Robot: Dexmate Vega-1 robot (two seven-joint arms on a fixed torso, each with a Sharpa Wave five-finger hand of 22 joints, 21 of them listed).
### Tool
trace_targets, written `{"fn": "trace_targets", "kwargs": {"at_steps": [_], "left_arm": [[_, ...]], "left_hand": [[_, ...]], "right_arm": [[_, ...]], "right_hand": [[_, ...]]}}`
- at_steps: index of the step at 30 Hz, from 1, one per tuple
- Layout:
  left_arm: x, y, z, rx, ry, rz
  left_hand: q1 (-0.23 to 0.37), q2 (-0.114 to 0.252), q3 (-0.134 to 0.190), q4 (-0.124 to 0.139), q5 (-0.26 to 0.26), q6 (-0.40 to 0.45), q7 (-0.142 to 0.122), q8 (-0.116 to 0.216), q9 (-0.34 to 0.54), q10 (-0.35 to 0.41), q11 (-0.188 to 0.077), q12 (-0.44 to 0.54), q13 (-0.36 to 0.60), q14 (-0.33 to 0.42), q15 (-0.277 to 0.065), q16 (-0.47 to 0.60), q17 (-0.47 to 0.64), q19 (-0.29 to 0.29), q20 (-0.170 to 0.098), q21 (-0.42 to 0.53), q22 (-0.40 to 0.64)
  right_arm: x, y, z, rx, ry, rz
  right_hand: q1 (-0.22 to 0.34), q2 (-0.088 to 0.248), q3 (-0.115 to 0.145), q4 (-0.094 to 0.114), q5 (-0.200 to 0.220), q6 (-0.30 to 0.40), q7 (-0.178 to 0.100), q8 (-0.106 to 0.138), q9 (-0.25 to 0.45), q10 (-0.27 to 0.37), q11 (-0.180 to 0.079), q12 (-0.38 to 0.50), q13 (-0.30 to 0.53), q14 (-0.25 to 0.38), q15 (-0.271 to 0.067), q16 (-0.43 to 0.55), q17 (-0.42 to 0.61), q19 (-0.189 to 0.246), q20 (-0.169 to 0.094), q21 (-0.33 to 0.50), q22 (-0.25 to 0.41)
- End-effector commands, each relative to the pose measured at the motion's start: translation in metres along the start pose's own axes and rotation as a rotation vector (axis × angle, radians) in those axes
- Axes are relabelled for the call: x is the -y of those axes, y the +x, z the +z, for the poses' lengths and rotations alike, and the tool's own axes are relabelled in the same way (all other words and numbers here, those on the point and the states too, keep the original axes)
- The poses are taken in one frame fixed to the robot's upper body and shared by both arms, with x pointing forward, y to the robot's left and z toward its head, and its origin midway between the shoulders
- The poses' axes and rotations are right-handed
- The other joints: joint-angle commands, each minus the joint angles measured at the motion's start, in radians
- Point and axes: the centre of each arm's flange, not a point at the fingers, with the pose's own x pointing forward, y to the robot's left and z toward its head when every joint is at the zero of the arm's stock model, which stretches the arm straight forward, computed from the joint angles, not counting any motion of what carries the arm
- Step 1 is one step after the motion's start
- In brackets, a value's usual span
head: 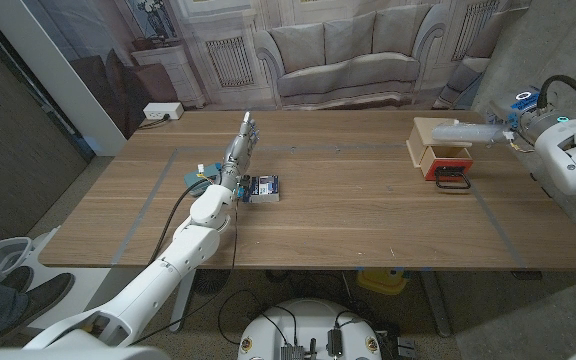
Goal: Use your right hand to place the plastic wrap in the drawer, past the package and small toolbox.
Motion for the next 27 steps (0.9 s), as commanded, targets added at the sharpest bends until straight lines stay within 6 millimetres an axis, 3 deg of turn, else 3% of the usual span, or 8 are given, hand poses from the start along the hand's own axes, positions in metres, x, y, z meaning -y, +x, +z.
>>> {"fn": "trace_targets", "kwargs": {"at_steps": [1,27], "left_arm": [[0.000,-0.002,-0.003,-0.004,-0.005,0.005],[-0.003,-0.002,-0.012,-0.011,-0.019,0.015]], "left_hand": [[0.000,0.007,-0.008,-0.003,0.007,0.006,0.005,-0.001,0.005,-0.001,-0.007,0.000,0.003,-0.008,0.001,-0.001,0.004,-0.016,0.003,0.004,0.005],[0.001,0.009,-0.014,-0.003,0.007,0.009,0.005,-0.001,0.005,-0.001,-0.004,0.000,0.003,-0.010,0.001,-0.002,0.004,-0.018,0.002,0.004,0.005]], "right_arm": [[-0.002,0.003,-0.004,-0.008,-0.066,0.037],[-0.014,0.025,0.008,0.025,-0.169,0.109]], "right_hand": [[0.261,0.255,-0.003,0.002,0.002,0.075,-0.076,0.007,0.005,0.001,-0.007,0.006,0.002,-0.004,-0.035,-0.002,0.001,-0.006,-0.147,0.008,-0.001],[0.263,0.256,-0.001,0.006,0.002,0.077,-0.077,0.006,0.000,0.003,-0.008,0.007,0.001,-0.005,-0.034,-0.002,0.001,-0.020,-0.147,0.029,-0.015]]}}
